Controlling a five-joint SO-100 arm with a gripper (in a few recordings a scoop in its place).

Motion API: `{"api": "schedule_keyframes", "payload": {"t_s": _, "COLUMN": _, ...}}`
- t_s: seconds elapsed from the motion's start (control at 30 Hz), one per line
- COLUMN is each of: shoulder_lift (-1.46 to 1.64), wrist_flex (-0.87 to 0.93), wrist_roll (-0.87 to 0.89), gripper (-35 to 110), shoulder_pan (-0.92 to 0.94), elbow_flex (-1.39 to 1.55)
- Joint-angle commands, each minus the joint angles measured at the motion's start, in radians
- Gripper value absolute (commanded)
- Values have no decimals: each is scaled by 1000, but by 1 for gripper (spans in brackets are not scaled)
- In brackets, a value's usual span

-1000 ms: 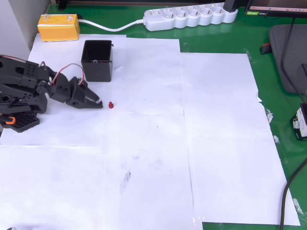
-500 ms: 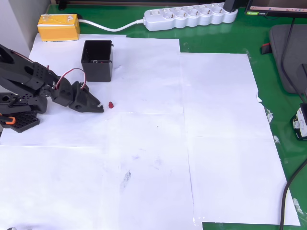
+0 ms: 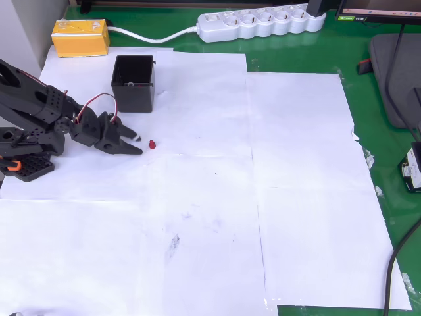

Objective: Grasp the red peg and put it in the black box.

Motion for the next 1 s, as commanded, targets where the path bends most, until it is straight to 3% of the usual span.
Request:
{"api": "schedule_keyframes", "payload": {"t_s": 0.0, "shoulder_lift": 15, "wrist_flex": -26, "wrist_roll": -8, "gripper": 30, "shoulder_pan": -11, "elbow_flex": -74}}
{"api": "schedule_keyframes", "payload": {"t_s": 0.2, "shoulder_lift": 52, "wrist_flex": -81, "wrist_roll": 2, "gripper": 30, "shoulder_pan": -5, "elbow_flex": -74}}
{"api": "schedule_keyframes", "payload": {"t_s": 0.97, "shoulder_lift": 446, "wrist_flex": -653, "wrist_roll": 35, "gripper": 30, "shoulder_pan": 8, "elbow_flex": -87}}
